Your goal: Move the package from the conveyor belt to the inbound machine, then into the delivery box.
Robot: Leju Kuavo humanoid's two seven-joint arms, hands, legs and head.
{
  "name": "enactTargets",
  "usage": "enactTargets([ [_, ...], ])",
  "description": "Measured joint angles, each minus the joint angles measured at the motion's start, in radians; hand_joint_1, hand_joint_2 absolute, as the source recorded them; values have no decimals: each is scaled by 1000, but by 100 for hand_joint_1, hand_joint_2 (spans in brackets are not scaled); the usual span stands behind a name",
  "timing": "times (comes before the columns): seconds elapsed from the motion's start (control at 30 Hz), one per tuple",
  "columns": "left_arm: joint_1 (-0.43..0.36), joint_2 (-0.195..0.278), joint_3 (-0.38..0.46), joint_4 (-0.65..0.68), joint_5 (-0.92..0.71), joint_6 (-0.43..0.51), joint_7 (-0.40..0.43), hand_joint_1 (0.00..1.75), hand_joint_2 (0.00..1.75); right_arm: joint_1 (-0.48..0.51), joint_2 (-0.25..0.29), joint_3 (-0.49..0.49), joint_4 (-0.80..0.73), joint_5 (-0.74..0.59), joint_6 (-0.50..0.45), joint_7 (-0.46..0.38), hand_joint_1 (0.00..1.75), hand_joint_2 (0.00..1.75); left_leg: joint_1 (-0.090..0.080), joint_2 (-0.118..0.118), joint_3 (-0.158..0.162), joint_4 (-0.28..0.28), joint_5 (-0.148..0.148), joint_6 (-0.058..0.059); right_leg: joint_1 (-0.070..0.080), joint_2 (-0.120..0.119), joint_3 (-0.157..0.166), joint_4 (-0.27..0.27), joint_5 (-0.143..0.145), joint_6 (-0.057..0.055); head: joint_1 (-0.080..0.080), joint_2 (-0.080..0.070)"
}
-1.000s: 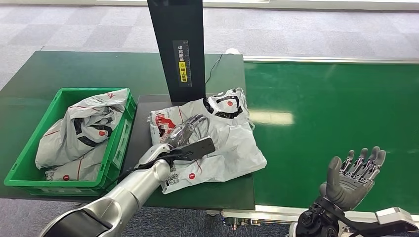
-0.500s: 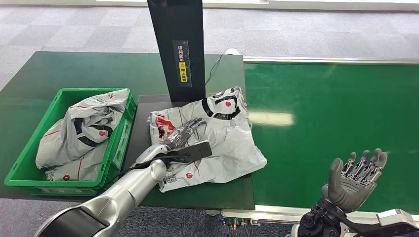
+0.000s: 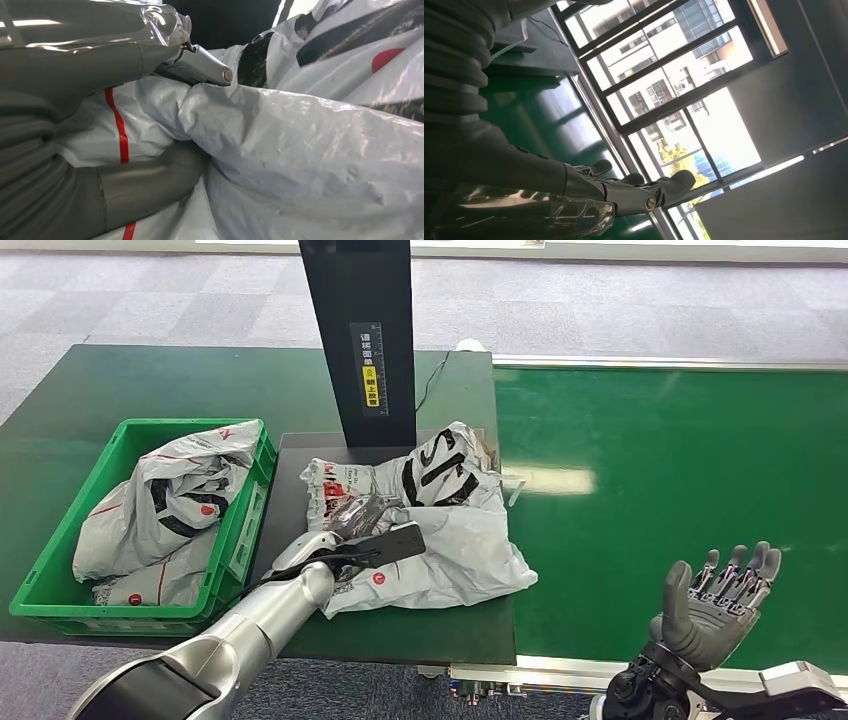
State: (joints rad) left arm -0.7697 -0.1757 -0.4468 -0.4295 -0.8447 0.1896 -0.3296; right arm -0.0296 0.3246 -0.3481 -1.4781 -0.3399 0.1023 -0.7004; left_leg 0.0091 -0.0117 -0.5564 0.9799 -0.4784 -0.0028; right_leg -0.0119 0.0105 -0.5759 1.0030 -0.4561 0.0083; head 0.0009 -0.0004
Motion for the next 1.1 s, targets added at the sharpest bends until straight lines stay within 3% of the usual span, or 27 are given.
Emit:
enactTargets([
  [0.13, 12, 1, 5, -2, 59, 28, -66, 175, 175, -1, 0, -1, 4, 1, -5, 0, 0, 175, 0, 0, 0, 0, 0, 0, 0, 0, 0, 0, 0, 0, 0, 0],
  [0.33, 19, 1, 12, -4, 77, 38, -86, 175, 175, -1, 0, -1, 4, -1, -8, 0, 0, 175, 0, 0, 0, 0, 0, 0, 0, 0, 0, 0, 0, 0, 0, 0],
  [0.47, 68, 4, 89, -64, 254, 70, -241, 175, 175, 16, 0, 0, 3, -14, -20, 0, 0, 175, 0, 0, -1, 0, 0, 0, 0, 0, -2, 0, 0, 0, 0, 0],
  [0.57, 94, 8, 127, -112, 338, 60, -291, 175, 175, 23, 0, 0, 3, -17, -25, 0, 0, 175, 0, 0, -1, 0, 0, 0, 0, 0, -2, 0, 0, 0, 0, 0],
  [0.73, 166, 36, 200, -309, 586, -22, -331, 175, 175, 38, 0, -1, 2, -21, -41, 0, 0, 175, 0, 0, -2, 0, 0, 0, 0, 0, -3, 0, 0, 0, 0, 0],
  [0.93, 238, 70, 241, -555, 709, -82, -304, 175, 175, 54, 0, -3, -5, -25, -42, 0, 0, 175, 0, 0, -3, 0, 0, 0, 0, 0, -4, 0, 0, 0, 0, 0],
  [1.1, 312, 102, 271, -759, 912, -207, -266, 175, 175, 63, 0, -6, -8, -22, -38, 0, 0, 175, 0, 1, -3, 0, 0, 0, 0, 1, -4, 0, 0, 0, 0, 0],
])
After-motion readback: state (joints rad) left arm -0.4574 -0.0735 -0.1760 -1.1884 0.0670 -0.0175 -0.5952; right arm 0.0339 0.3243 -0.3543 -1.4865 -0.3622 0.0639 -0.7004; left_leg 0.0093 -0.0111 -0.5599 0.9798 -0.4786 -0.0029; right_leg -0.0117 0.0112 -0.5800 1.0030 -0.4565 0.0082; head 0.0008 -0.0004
